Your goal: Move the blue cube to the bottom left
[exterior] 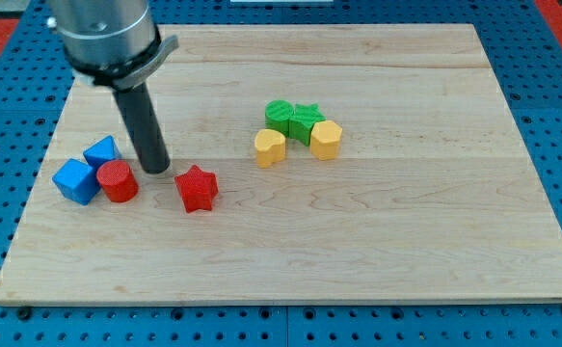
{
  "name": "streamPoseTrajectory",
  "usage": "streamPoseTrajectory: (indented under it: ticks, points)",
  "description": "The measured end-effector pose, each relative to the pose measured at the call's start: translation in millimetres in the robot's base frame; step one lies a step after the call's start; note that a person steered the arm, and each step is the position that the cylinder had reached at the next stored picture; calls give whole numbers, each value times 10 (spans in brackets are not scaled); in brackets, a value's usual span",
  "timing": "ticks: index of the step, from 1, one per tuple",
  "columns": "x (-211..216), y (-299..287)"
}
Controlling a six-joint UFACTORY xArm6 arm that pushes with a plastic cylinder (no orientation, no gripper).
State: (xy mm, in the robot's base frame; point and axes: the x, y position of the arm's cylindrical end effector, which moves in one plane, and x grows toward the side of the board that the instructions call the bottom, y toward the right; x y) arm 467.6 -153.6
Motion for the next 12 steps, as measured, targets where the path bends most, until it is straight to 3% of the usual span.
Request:
streamPoseTrajectory:
  ticks: [2, 3, 4, 5, 7, 11, 12]
  points:
    - [65, -225]
    - [-118, -163]
    - [-610, -172]
    - [-842, -708]
    - [-206, -656]
    - [265, -787]
    - [223, -1061]
